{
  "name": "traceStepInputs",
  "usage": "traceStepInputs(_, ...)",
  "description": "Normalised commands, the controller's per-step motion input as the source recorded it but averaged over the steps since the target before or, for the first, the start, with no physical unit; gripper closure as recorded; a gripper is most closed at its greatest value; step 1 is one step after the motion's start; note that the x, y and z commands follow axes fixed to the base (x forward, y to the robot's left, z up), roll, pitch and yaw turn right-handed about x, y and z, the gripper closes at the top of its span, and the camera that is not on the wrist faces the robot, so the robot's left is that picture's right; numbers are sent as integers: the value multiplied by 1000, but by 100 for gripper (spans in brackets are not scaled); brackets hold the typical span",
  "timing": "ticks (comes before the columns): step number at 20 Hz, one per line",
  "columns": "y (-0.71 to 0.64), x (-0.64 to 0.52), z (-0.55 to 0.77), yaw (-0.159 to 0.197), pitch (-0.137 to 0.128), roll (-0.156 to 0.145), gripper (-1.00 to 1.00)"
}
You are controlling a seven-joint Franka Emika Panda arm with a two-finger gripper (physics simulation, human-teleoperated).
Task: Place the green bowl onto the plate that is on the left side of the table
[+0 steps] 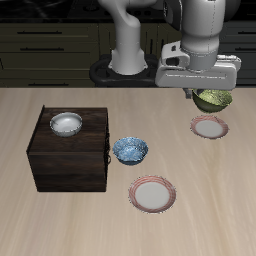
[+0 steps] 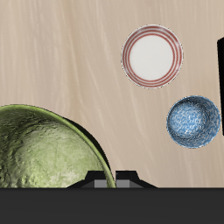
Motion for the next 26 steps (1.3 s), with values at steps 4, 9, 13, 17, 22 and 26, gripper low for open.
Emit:
traceStepInputs(4,45,-181,-14,-33,9,18,100)
traceStepInputs(9,73,-281,-1,11,-21,2,100)
traceStepInputs(13,130,-328,-124,1,-8,32,100)
traceStepInputs(17,123,-346,-133,4,-12,28,100)
traceStepInputs(22,46,-263,-109,-29,11,41,100)
traceStepInputs(26,90,-356,-59,25,-33,35,100)
